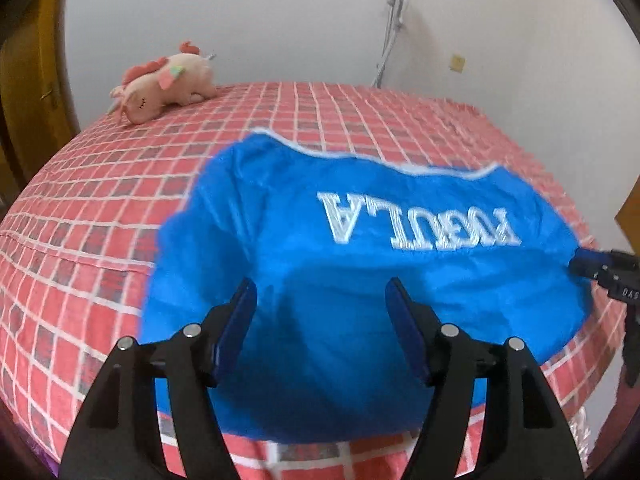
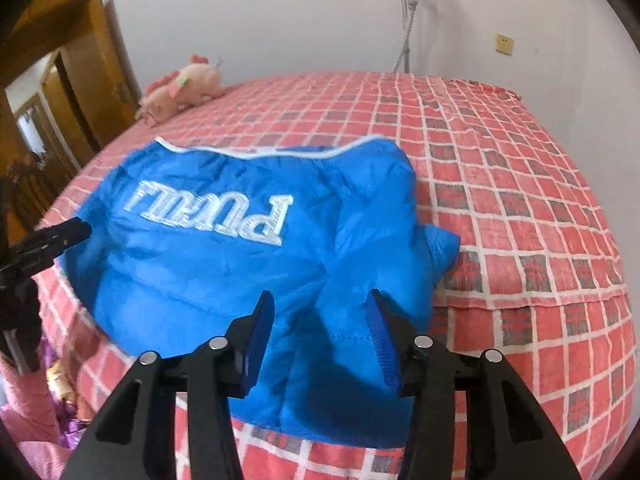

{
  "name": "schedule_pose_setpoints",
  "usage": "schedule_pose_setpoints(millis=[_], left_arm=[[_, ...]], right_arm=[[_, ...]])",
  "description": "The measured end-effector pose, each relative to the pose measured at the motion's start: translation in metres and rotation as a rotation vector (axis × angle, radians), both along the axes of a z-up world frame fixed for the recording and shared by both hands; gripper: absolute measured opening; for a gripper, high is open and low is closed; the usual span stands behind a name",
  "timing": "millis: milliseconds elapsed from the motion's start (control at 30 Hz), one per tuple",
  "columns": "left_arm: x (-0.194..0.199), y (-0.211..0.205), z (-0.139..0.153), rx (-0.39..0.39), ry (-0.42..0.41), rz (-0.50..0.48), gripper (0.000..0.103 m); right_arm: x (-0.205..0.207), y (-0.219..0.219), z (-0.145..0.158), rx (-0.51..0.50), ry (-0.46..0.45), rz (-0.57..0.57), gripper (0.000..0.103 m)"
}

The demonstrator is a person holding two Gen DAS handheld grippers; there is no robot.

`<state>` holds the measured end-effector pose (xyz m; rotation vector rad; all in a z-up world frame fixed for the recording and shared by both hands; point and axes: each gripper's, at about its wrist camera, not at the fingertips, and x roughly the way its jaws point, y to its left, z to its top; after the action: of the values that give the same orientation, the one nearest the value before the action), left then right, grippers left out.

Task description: Fold large clothes

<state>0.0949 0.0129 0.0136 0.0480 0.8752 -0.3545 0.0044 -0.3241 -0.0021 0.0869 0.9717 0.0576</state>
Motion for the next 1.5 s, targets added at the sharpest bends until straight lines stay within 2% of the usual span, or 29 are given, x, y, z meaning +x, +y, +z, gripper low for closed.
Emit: schedule_pose_setpoints(millis=[67, 133, 233, 367, 500, 600, 700, 800, 867, 933, 1033, 1133, 1333, 1500], left_arm=[[0.004, -0.005, -0.015, 0.012, 0.039, -0.012, 0.066], [0.006, -0.007, -0.023, 0.036, 0.039, -0.016, 0.067], [0.008, -0.006, -0.032, 0.025, 0.051, -0.017, 0.068], [0.007, -0.008, -0.037, 0.047, 0.043, -0.012, 0.068], [0.010, -0.007, -0.033, 0.043, 0.055, 0.003, 0.067], [0.005, 0.001, -0.021, 0.022, 0.072, 0.020, 0.067], [-0.008, 0.022, -0.002, -0.020, 0.075, 0.058, 0.076], [-0.023, 0.048, 0.011, -0.014, 0.082, 0.129, 0.077], [-0.030, 0.063, 0.010, 0.011, 0.117, 0.178, 0.078], [-0.033, 0.076, 0.002, 0.001, 0.183, 0.195, 0.079], [-0.033, 0.085, -0.013, -0.039, 0.274, 0.202, 0.079], [-0.027, 0.091, -0.024, -0.127, 0.324, 0.198, 0.081], [-0.010, 0.094, -0.035, -0.225, 0.342, 0.210, 0.088], [0.007, 0.099, -0.047, -0.339, 0.365, 0.231, 0.089]], right_arm=[[-0.001, -0.001, -0.007, -0.008, 0.007, -0.007, 0.044], [-0.001, -0.002, -0.016, 0.003, 0.019, -0.012, 0.044], [-0.001, -0.007, -0.032, 0.047, 0.031, -0.023, 0.044], [-0.003, -0.010, -0.038, 0.076, 0.013, -0.043, 0.044], [0.000, -0.009, -0.034, 0.067, 0.022, -0.049, 0.044], [-0.001, -0.014, -0.025, 0.106, 0.028, -0.053, 0.045], [-0.007, -0.017, -0.011, 0.133, 0.016, -0.026, 0.046], [-0.011, -0.015, -0.005, 0.107, 0.018, -0.015, 0.046], [-0.011, -0.015, -0.005, 0.100, 0.036, -0.002, 0.046], [-0.010, -0.014, -0.008, 0.097, 0.060, 0.011, 0.046], [-0.010, -0.012, -0.009, 0.077, 0.076, 0.023, 0.046], [-0.010, -0.010, -0.009, 0.060, 0.078, 0.036, 0.046], [-0.008, -0.012, -0.015, 0.083, 0.091, 0.037, 0.046], [-0.004, -0.010, -0.017, 0.070, 0.097, 0.041, 0.047]])
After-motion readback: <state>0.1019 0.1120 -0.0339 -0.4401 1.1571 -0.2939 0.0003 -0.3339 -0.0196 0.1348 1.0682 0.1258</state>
